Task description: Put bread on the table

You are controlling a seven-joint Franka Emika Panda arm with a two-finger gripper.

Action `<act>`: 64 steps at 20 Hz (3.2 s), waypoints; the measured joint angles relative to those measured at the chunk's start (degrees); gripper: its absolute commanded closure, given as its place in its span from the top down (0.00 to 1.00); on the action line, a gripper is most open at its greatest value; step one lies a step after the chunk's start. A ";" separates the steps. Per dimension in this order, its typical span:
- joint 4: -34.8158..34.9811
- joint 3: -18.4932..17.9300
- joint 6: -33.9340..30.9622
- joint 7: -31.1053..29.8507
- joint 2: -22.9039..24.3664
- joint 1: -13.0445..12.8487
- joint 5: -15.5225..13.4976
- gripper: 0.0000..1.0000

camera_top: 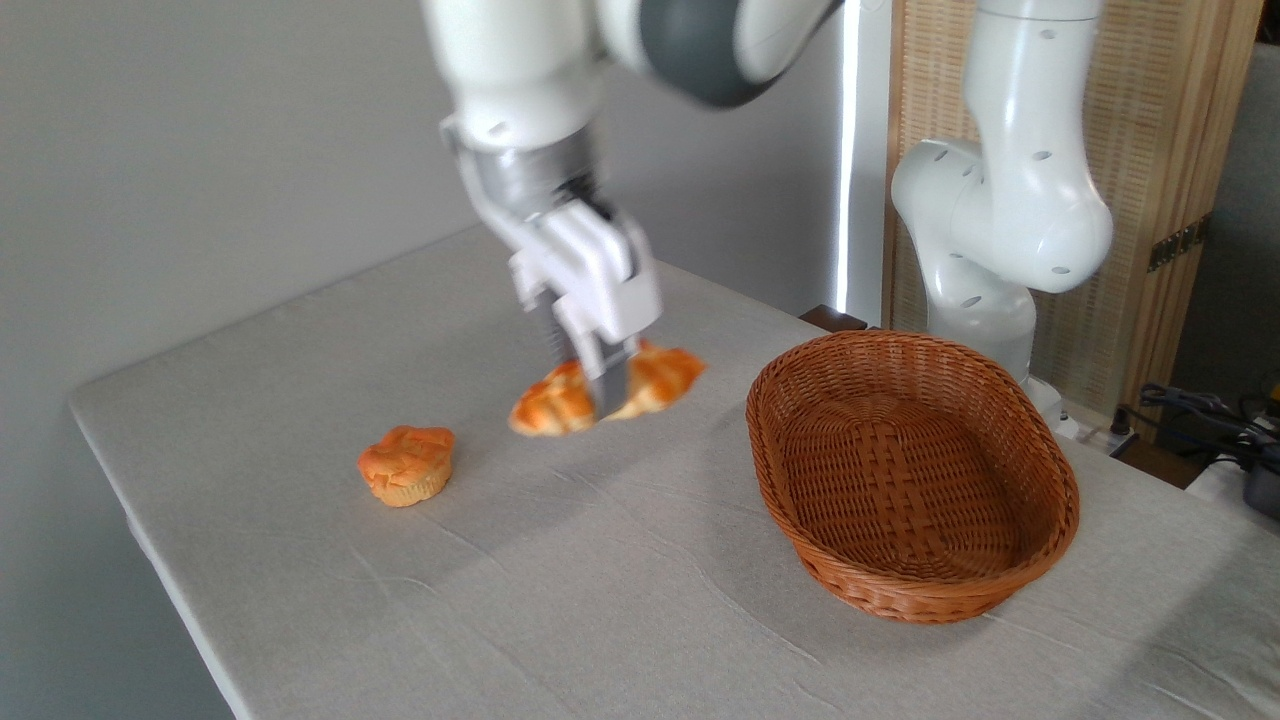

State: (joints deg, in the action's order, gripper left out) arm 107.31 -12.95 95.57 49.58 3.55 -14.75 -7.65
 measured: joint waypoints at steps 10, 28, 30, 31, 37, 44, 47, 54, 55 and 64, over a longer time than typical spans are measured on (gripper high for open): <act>-9.88 4.24 6.79 -11.52 -17.47 -0.13 0.11 1.00; -11.39 6.17 2.53 -21.82 -17.58 0.00 0.26 1.00; -11.39 6.16 2.47 -21.87 -17.57 0.18 0.28 1.00; -11.39 6.16 2.47 -21.87 -17.56 0.29 0.29 1.00; -12.78 6.07 2.66 -20.88 -15.65 1.25 0.39 1.00; -15.13 6.54 -0.56 -9.66 -5.40 4.54 0.44 1.00; -14.93 6.78 -1.41 -8.88 -1.88 4.57 0.44 1.00; -14.27 6.89 -1.81 -8.88 -2.05 4.66 0.46 1.00; -14.27 6.89 -1.81 -8.90 -2.10 4.68 0.74 1.00; -14.27 7.41 -1.81 -10.72 -2.14 4.70 5.42 1.00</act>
State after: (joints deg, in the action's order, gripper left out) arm 93.04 -5.54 93.75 38.86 1.40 -10.05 -2.23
